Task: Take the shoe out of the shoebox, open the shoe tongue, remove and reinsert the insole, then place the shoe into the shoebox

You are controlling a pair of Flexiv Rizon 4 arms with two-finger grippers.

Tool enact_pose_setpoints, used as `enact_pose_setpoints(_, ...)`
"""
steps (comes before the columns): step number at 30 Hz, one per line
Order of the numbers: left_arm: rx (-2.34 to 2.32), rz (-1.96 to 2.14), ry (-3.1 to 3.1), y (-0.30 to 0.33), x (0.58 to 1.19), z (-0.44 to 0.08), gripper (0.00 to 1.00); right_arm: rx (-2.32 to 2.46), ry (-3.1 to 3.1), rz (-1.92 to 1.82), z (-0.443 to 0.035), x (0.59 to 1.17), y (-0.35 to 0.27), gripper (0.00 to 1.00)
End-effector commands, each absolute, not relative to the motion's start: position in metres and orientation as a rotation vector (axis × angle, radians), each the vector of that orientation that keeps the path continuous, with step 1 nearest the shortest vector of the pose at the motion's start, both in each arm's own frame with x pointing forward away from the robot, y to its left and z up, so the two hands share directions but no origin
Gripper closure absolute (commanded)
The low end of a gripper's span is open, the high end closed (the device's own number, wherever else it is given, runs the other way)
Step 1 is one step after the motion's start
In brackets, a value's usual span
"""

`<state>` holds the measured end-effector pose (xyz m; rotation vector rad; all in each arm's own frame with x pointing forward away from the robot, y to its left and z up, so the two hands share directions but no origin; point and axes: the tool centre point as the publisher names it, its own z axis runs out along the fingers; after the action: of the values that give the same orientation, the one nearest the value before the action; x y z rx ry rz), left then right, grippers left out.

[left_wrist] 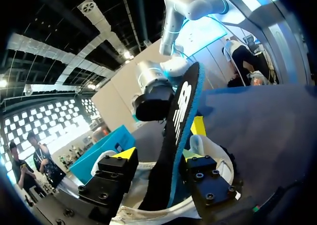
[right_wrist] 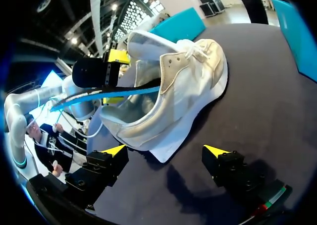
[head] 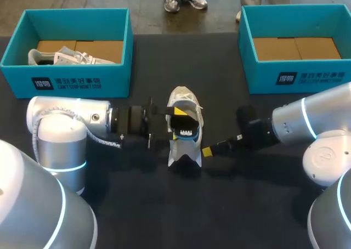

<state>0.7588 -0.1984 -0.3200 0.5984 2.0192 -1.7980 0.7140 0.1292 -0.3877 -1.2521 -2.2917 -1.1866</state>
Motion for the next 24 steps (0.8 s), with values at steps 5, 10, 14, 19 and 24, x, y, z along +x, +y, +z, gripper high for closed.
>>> enact_pose_setpoints(5, 0.607, -1.821, 2.004, -0.199, 0.756, -0.318, 0.56, -1.254, -2.290, -1.184, -0.390, 0.715, 0.132, 0.00)
enact_pose_setpoints(10, 0.614, -1.840, 1.995, -0.200, 0.752, -0.313, 0.65, -1.253, -2.292, -1.186, -0.390, 0.716, 0.132, 0.00)
enact_pose_setpoints(14, 0.621, -1.854, 1.989, -0.201, 0.749, -0.309, 0.73, -1.253, -2.290, -1.187, -0.390, 0.717, 0.132, 0.00)
enact_pose_setpoints(19, 0.636, -1.859, 1.998, -0.203, 0.748, -0.311, 1.00, -1.250, -2.287, -1.188, -0.392, 0.717, 0.133, 0.00)
enact_pose_setpoints(24, 0.651, -1.847, 2.013, -0.203, 0.750, -0.314, 1.00, -1.248, -2.287, -1.187, -0.392, 0.718, 0.133, 0.00)
